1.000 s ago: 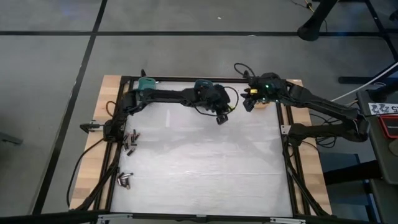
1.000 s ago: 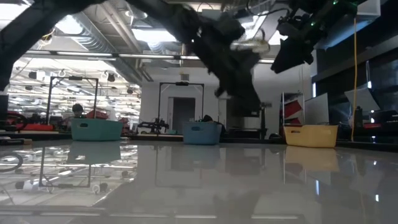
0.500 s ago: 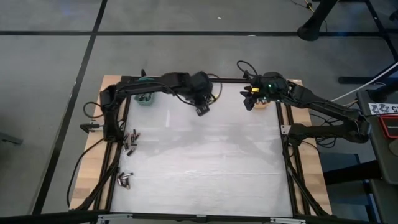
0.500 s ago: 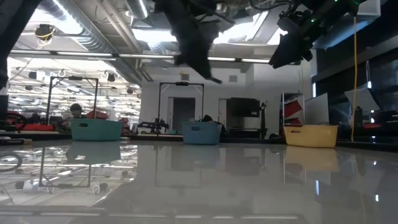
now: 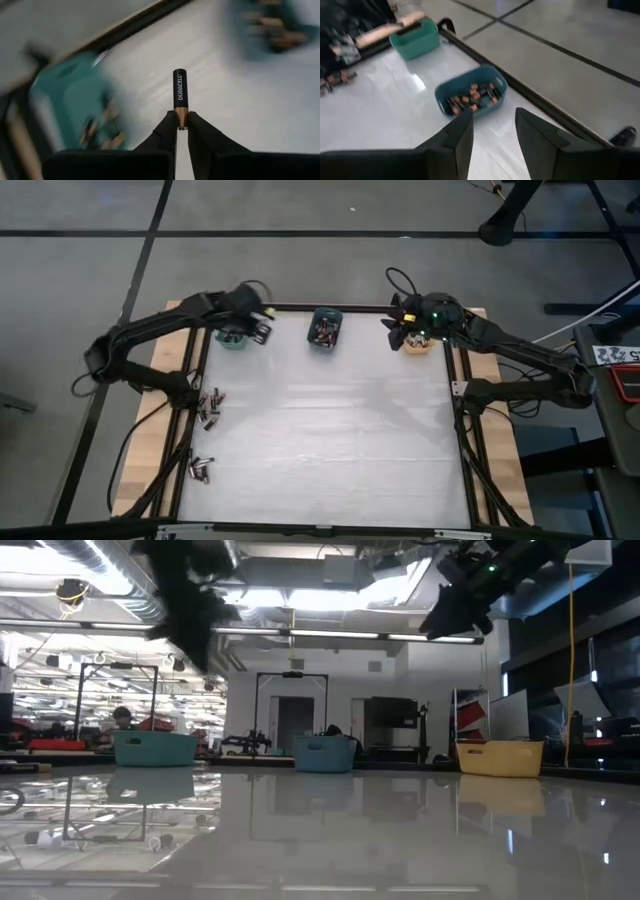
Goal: Sort batteries
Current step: Put the brown battery into the green bin
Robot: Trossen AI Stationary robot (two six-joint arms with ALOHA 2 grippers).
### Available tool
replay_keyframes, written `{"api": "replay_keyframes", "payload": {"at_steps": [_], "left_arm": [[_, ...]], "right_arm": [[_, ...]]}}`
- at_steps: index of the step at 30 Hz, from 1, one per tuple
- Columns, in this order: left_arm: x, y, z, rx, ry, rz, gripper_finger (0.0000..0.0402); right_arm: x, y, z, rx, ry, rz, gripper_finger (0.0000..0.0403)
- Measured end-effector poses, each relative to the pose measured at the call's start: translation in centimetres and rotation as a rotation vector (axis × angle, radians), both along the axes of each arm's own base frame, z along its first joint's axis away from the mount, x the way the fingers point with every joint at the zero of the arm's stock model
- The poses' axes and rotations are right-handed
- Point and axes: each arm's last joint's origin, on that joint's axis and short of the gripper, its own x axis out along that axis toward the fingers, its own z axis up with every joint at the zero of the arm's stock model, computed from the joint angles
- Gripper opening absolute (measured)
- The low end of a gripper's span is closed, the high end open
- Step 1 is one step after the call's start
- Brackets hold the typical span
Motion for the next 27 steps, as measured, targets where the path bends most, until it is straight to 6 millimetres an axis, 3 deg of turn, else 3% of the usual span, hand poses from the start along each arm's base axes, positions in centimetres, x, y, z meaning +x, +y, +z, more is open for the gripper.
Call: {"api": "replay_keyframes", "payload": {"at_steps": [5,11,18,27], "left_arm": [[-4.0,0.6,-3.6,-0.096,-0.02,0.322,0.0013],[-5.7,2.5,-7.0,-0.143,-0.064,0.477,0.0026],[-7.3,4.6,-8.2,-0.134,-0.046,0.532,0.0023],[-7.0,5.6,-9.2,-0.139,-0.051,0.539,0.006]], "right_arm": [[1.3,-0.7,-0.2,0.03,-0.073,-0.03,0.0146],[3.0,-1.6,-1.1,0.107,-0.137,-0.039,0.0146],[4.4,-2.3,-2.1,0.177,-0.184,-0.065,0.0146],[4.8,-2.4,-2.3,0.195,-0.195,-0.068,0.0146]]}}
